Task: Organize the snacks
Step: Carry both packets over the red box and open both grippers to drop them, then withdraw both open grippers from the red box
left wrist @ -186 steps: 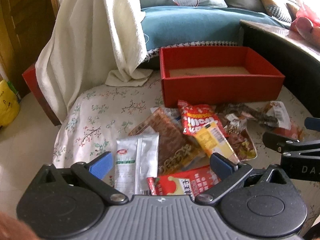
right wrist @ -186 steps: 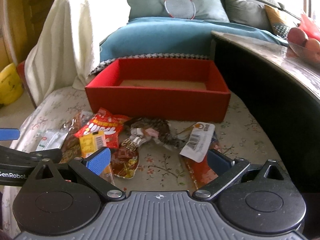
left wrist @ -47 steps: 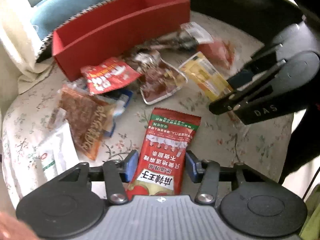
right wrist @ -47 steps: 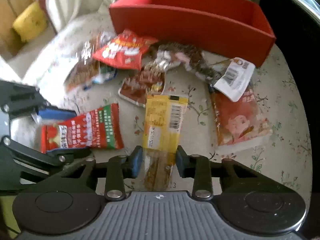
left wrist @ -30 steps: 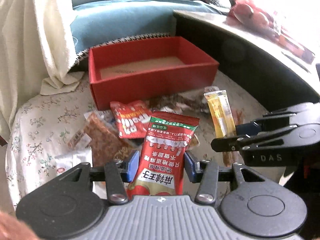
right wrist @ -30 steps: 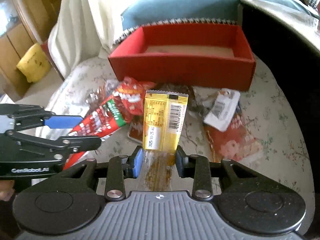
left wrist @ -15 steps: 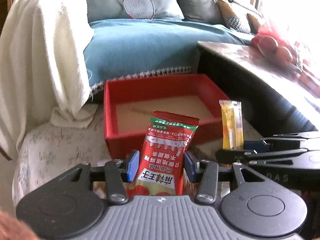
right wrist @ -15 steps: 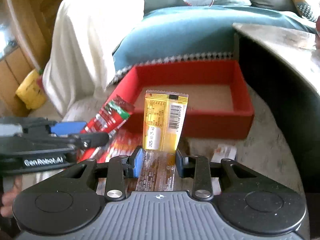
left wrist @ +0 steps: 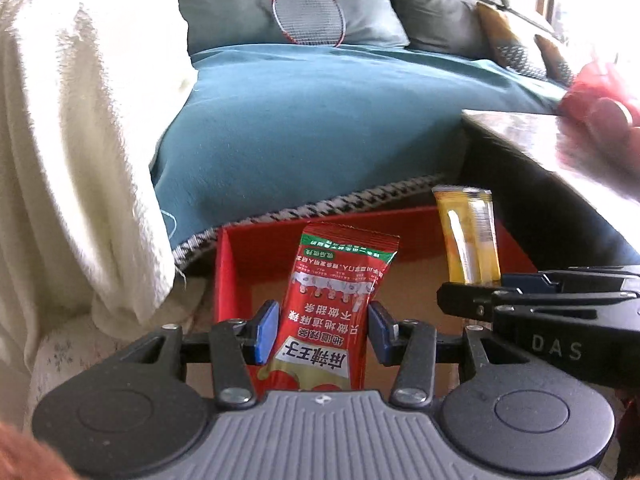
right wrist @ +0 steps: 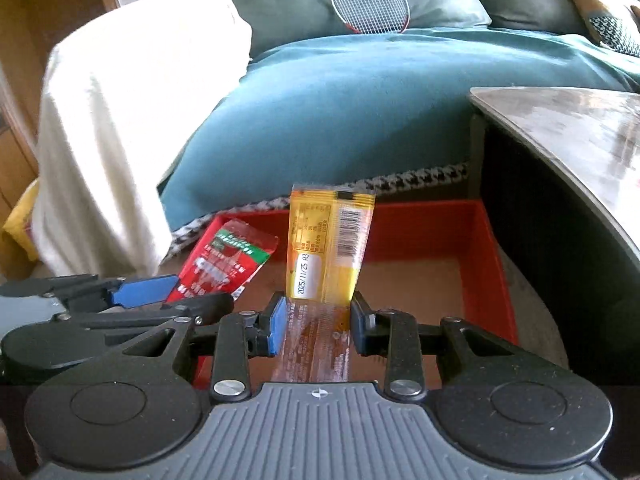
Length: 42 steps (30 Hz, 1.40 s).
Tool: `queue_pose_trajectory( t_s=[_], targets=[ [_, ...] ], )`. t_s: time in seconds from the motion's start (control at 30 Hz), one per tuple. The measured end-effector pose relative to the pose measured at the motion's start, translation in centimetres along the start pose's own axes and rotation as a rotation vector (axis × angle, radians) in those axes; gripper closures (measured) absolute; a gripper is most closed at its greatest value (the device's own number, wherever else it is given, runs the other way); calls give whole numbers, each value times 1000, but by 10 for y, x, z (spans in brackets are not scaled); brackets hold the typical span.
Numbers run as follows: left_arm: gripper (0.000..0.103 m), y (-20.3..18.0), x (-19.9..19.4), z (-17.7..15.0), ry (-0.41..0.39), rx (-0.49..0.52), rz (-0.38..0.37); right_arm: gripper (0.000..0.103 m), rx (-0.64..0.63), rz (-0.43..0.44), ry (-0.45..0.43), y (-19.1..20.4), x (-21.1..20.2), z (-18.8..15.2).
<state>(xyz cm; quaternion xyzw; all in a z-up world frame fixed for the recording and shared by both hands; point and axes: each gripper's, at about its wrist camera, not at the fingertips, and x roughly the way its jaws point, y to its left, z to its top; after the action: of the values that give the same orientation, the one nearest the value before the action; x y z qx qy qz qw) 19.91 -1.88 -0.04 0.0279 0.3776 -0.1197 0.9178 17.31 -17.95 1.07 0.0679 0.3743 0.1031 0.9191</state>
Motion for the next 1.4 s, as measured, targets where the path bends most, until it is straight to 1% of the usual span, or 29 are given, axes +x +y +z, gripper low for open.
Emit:
queue_pose_trajectory(
  t_s=[0.2,0.33,0.5,0.57,0.67,0.87,0.97,1.1,1.4],
  targets=[
    [63,5,32,1,41,-15,21,63,3,-24,59,-6,40,2],
    [62,5,47,-3,81,-16,28,63,0,-41,90,-10,58,1],
    [61,7,54,-6,122,-27,36,55,-13,-64,120,-12,69,0],
    [61,7,52,-7,114,-25,54,53,-10,-70,115,-13,68,0],
    [60,8,51,-6,112,-21,60,48,-2,-76,101,-14,63,1],
    [57,11,41,-4,104,-34,53,48,-30,-83,85,-6,56,1],
    [57,11,35,-3,97,-34,55,45,-41,-79,68,0,49,3],
    [55,13,22,-1,82,-39,57,45,-70,-87,44,6,36,2],
    [54,14,-2,-4,59,-34,68,42,-85,-64,19,15,9,-4]
  ],
)
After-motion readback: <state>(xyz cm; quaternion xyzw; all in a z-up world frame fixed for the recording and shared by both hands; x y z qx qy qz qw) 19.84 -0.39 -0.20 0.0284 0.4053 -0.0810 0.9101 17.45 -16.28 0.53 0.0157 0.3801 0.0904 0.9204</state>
